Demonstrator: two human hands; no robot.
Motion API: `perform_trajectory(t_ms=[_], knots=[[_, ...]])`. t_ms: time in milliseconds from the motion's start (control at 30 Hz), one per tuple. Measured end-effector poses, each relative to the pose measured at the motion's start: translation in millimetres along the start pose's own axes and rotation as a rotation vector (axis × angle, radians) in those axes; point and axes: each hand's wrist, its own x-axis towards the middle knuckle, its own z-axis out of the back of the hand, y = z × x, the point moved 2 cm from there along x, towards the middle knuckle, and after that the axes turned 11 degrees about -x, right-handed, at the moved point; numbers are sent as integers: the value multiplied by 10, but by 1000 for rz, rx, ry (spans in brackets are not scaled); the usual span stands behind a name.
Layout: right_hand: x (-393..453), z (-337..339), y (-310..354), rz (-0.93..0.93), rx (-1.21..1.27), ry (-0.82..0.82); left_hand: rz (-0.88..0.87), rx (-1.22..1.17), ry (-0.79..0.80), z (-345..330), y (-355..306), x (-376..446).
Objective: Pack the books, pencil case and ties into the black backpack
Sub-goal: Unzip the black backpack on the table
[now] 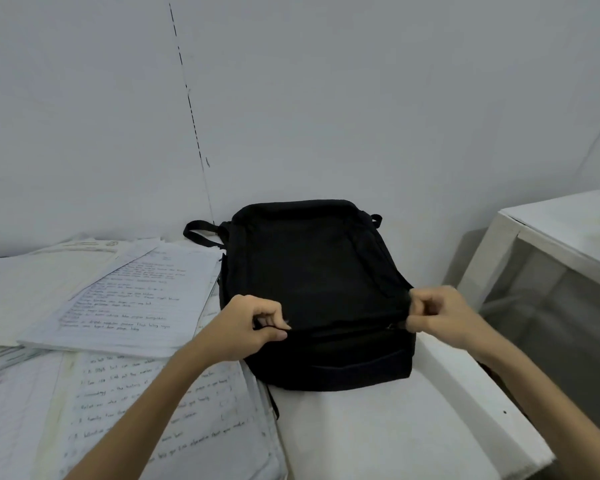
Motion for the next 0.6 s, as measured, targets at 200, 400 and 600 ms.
perform_trajectory(t_ms=[200, 400, 600], knots=[[-57, 65, -99, 29, -136, 213, 259, 210, 354, -64, -287, 257], [-46, 92, -97, -22, -140, 90, 82, 104, 237, -827, -518, 793], [-68, 185, -179, -62, -218, -71, -29, 16, 145, -952, -444, 851]])
